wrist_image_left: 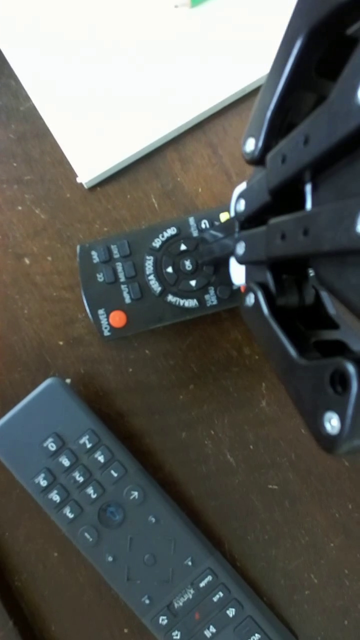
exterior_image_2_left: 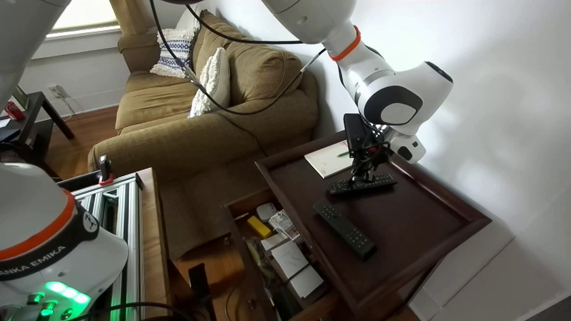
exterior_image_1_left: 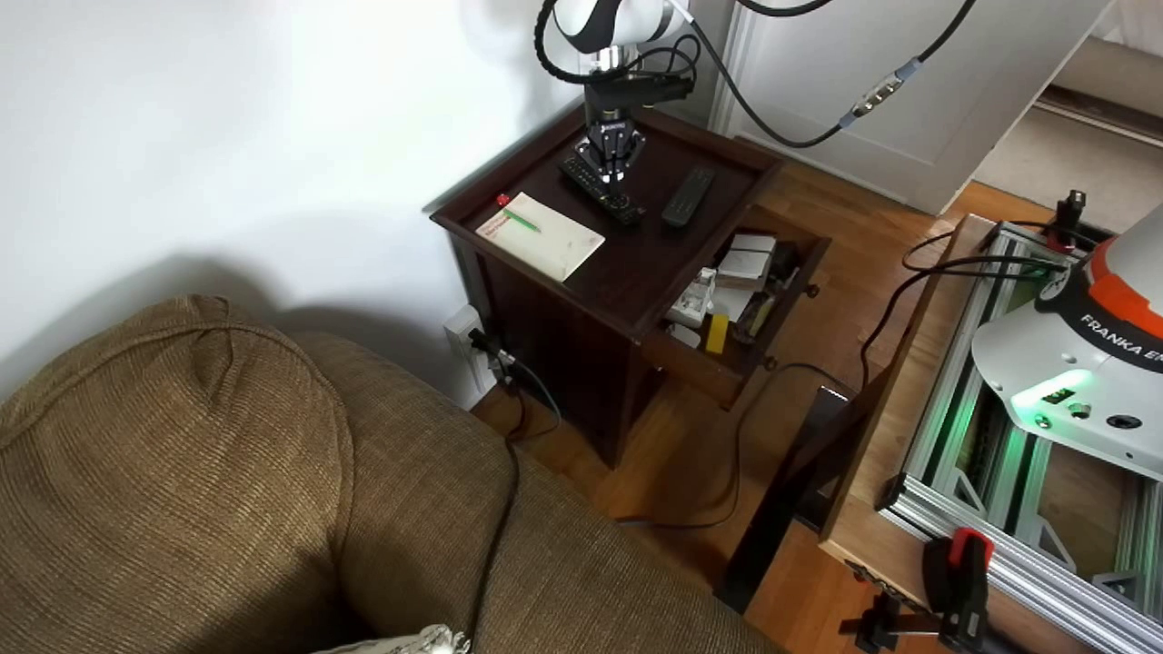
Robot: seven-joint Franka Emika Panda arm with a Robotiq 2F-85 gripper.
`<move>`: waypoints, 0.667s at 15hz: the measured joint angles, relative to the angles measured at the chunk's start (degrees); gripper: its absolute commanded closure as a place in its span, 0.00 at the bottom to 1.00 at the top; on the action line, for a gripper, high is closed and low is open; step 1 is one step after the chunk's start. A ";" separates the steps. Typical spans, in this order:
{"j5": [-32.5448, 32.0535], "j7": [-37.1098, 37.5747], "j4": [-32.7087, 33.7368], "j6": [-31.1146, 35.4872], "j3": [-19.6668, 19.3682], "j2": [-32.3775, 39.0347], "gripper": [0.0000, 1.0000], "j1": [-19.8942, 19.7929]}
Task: Press the button to the immediate right of the white button on the remote to the left
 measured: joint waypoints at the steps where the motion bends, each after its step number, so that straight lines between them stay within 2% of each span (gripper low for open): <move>1: 0.00 0.00 0.06 0.00 0.00 0.04 1.00 -0.03; 10: 0.00 0.00 3.09 -4.36 -0.03 1.79 1.00 -0.88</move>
